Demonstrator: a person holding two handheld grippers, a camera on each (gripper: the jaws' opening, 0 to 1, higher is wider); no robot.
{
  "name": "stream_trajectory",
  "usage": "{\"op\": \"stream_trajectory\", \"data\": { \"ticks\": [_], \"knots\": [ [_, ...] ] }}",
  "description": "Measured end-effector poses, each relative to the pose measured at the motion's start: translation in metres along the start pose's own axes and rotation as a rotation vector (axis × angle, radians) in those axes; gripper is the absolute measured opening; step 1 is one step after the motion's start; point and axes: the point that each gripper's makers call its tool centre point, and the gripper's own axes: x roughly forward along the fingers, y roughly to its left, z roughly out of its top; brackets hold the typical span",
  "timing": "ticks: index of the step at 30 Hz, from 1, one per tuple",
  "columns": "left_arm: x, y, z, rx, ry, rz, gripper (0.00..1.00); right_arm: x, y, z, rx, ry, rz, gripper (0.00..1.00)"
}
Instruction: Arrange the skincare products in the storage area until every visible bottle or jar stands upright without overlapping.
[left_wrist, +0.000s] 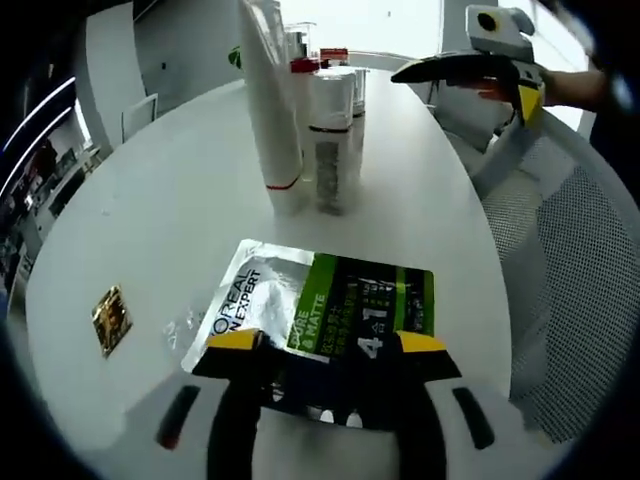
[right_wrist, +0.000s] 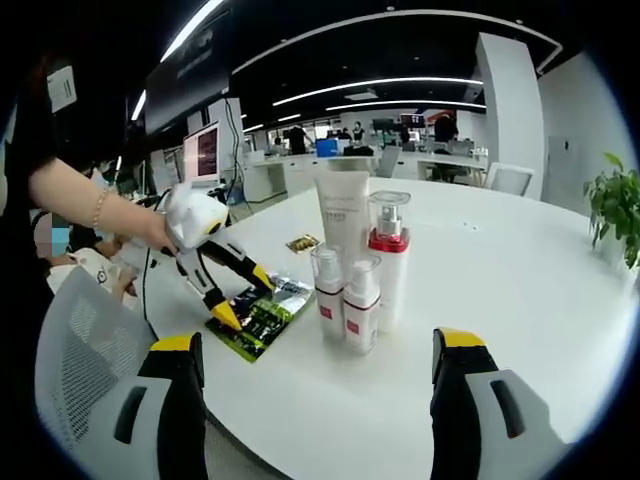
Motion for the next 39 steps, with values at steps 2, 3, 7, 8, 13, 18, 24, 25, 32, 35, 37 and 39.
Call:
{"op": "stream_trajectory", "data": {
  "ticks": [2,3,7,8,13,18,24,25,32,35,37,39],
  "knots": [
    [-0.003,-0.003,0.009,-0.052,-0.039,0.027,0.55,0.0,0.001,0.0,0.0,-0.001,0.006,0.94],
    [-0.005,-0.006,0.013,-0.079,-0.052,0.041,0.57,0.0,0.001,0.0,-0.002,-0.001,0.01,0.94],
    [-0.009,-0.003,0.019,-0.212,-0.083,0.136,0.66,0.001,0.004,-0.001,-0.006,0.0,0.022,0.93],
    [-0.012,-0.001,0.022,-0.288,-0.096,0.185,0.68,0.001,0.005,0.0,-0.009,-0.001,0.024,0.93],
    [-0.015,0.005,0.022,-0.546,-0.152,0.358,0.87,0.001,0.007,-0.001,-0.021,0.003,0.03,0.92],
    [-0.006,0.003,0.022,-0.709,-0.158,0.494,0.99,0.001,0.009,0.0,-0.029,0.001,0.043,0.91],
    [-0.001,0.008,0.011,-0.734,-0.063,0.617,0.99,0.0,0.013,-0.001,-0.048,0.01,0.057,0.9],
    [0.0,0.006,0.009,-0.746,-0.056,0.625,0.99,0.0,0.014,-0.001,-0.052,0.011,0.06,0.9],
    [0.009,0.006,0.002,-0.758,-0.018,0.666,0.94,0.0,0.014,-0.002,-0.04,0.017,0.064,0.88],
    [0.009,0.006,-0.004,-0.774,0.001,0.681,0.89,0.0,0.015,-0.002,-0.042,0.016,0.07,0.88],
    [0.007,0.004,-0.004,-0.795,0.001,0.672,0.88,0.001,0.019,-0.002,-0.05,0.022,0.086,0.88],
    [0.005,0.004,-0.005,-0.806,0.002,0.676,0.88,0.001,0.021,-0.003,-0.056,0.026,0.092,0.88]
  ]
}}
